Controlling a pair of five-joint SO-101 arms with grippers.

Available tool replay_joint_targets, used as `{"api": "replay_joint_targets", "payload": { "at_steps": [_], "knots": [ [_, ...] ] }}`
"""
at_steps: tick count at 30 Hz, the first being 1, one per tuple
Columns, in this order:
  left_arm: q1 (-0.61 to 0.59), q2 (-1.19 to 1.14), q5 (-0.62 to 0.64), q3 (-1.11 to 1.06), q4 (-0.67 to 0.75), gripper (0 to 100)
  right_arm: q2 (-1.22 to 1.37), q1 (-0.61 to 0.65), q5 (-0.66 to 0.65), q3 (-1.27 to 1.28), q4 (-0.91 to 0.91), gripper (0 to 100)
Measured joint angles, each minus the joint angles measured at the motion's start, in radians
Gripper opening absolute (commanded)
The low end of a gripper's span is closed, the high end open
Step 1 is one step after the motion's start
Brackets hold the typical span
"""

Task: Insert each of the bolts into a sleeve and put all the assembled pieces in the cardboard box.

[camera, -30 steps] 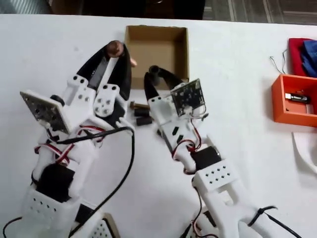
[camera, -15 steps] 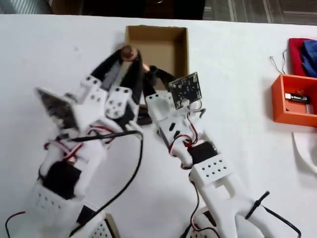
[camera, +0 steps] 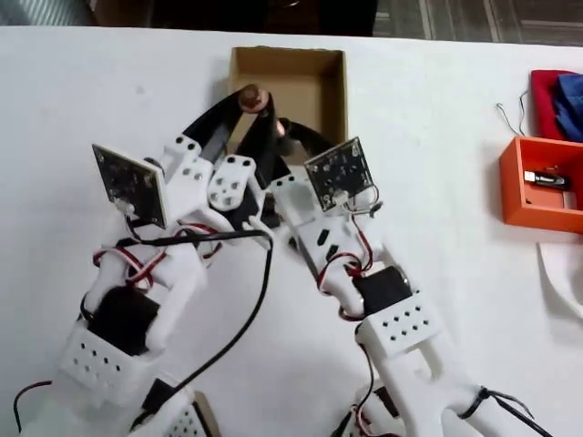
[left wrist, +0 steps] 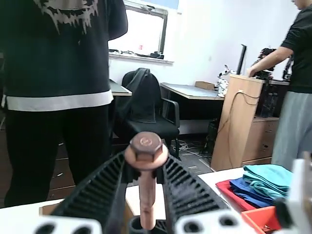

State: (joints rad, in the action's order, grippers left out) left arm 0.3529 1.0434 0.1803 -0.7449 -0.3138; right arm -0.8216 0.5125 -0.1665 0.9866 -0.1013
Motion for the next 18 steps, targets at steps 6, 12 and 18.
{"api": "replay_joint_targets", "payload": {
  "at_steps": [6, 12, 18],
  "knots": [
    [-0.012, 0.0, 0.0, 0.0, 0.0, 3, -0.003, 0.008, 0.0, 0.0, 0.005, 2.3],
    [-0.018, 0.0, 0.0, 0.002, 0.0, 3, -0.087, 0.015, 0.0, 0.005, 0.006, 2.3],
    [-0.018, 0.0, 0.0, 0.002, 0.0, 3, -0.097, 0.015, -0.002, 0.008, 0.006, 2.3]
  ]
}}
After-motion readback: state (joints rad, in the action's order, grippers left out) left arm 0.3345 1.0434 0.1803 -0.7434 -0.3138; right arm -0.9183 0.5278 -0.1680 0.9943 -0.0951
